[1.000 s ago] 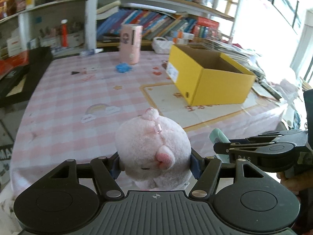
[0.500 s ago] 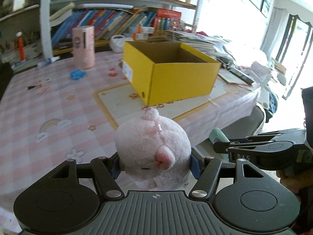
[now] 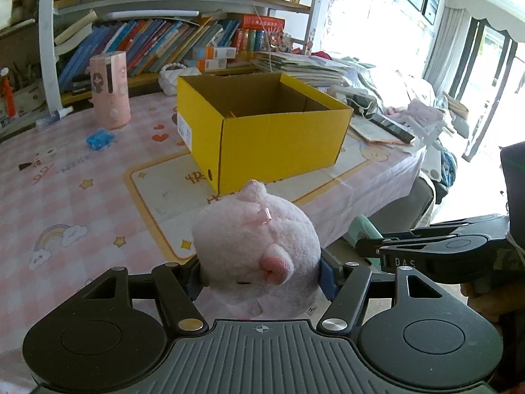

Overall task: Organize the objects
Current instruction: 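Lift the pig and mint-green toy and carry both toward the yellow box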

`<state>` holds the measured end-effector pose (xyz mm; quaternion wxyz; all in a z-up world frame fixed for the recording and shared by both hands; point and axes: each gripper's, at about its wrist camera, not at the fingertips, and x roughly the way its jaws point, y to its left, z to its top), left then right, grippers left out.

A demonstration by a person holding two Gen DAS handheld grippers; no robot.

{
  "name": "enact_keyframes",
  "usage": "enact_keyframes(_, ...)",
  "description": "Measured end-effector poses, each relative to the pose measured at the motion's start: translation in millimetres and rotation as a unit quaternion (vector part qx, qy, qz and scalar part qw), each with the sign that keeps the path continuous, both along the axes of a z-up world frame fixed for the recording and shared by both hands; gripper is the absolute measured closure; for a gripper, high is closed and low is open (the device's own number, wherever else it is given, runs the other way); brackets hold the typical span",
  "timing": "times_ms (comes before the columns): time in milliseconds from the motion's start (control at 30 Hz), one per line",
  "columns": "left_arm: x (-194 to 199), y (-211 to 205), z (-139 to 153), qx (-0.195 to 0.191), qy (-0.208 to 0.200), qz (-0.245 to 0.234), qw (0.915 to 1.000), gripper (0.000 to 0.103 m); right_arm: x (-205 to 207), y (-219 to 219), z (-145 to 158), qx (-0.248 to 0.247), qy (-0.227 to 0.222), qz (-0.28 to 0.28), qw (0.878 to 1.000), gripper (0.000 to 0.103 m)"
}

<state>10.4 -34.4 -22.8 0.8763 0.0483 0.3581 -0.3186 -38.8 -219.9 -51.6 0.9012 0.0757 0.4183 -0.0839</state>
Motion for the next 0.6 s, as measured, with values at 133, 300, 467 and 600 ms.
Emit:
enact_keyframes(133, 6, -9, 0, -0.002, 0.000, 0.000, 1.0000, 0.037, 8, -9, 0, -0.001, 0.003, 0.002, 1.000, 0.085)
enact_keyframes(300, 15, -21, -1, -0.002, 0.002, -0.001, 1.0000, 0.037, 20, -22, -2, -0.001, 0.009, 0.003, 1.000, 0.085)
enact_keyframes(467, 25, -32, 2, -0.004, -0.008, 0.002, 1.0000, 0.037, 33, -33, 0, -0.003, 0.003, 0.006, 1.000, 0.085)
enact_keyframes(600, 34, -38, 15, -0.017, -0.036, 0.008, 0.9992, 0.037, 45, -45, 11, -0.008, -0.024, 0.004, 1.000, 0.085)
